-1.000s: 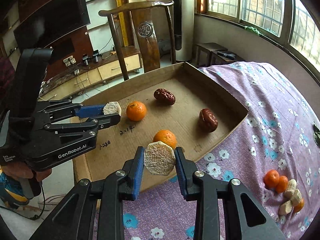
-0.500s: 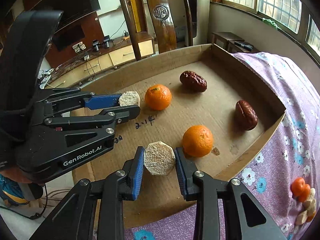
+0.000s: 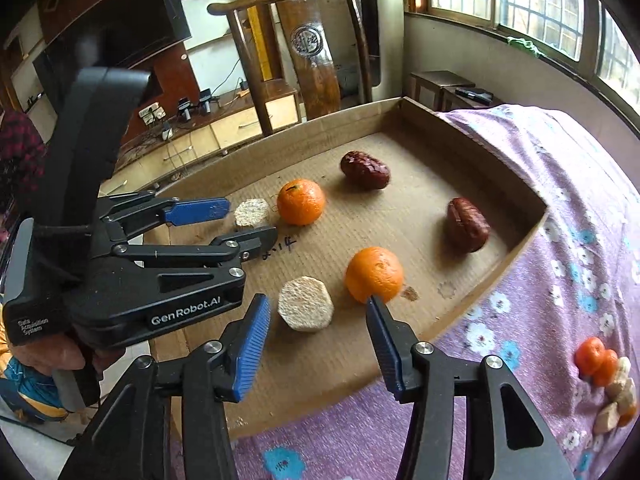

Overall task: Organize fruits
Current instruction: 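Open both tools to drop the yam pieces into the box, then withdraw both open tools from the box back over the fruit row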

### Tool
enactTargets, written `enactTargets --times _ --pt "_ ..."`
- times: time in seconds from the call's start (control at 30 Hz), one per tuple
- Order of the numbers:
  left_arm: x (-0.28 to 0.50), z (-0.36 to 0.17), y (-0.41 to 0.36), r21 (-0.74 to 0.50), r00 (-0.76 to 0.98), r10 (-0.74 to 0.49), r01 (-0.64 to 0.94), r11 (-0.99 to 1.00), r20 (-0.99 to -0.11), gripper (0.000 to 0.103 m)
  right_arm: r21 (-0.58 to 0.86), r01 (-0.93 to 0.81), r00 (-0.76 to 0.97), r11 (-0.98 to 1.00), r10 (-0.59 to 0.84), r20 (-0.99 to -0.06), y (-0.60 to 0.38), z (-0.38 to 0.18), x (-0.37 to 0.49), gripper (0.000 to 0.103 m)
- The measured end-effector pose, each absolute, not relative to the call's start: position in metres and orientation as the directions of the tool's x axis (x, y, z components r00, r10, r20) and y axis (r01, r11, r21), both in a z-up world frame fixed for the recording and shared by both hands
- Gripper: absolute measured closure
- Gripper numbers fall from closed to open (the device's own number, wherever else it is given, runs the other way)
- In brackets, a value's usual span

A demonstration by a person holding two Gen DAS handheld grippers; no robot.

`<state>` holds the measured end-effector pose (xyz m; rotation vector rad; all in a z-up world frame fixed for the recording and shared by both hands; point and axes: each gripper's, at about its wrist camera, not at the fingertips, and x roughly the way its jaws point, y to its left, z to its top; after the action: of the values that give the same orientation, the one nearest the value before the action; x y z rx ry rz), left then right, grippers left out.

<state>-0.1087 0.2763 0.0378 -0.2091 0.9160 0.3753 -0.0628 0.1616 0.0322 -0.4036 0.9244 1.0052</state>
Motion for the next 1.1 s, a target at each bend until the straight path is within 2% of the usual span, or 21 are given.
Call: enactTargets --times 0.07,0.13,0.2,0.4,1.1 --pt "-0.110 0.043 0.273 -0.018 0.566 0.233 -0.402 0.916 -0.791 0.032 0.104 -0.844 0.241 0.526 0.545 -0.803 0.150 0.039 -0.063 0.041" --pt "-0.110 0.049 0.266 -0.003 0.578 0.249 -0.398 0.917 -0.777 0.026 0.088 -0.830 0.276 0.551 0.542 -0.794 0.137 0.046 -0.064 0.029" --pt "-0.109 0.054 0.258 0.007 0.590 0.258 -0.393 0.919 -0.765 0.024 0.079 -0.812 0.304 0.578 0.535 -0.788 0.124 0.050 -0.063 0.026" --pt "-0.102 0.067 0.226 -0.014 0.630 0.214 -0.336 0.942 -0.747 0.020 0.071 -0.741 0.370 0.668 0.494 -0.787 0.076 0.058 -0.055 0.025" --pt "-0.046 0.072 0.072 -0.070 0.659 -0.034 -0.028 0.997 -0.751 0.020 0.102 -0.443 0.509 0.891 0.343 -0.789 -0.110 0.055 -0.038 0.019"
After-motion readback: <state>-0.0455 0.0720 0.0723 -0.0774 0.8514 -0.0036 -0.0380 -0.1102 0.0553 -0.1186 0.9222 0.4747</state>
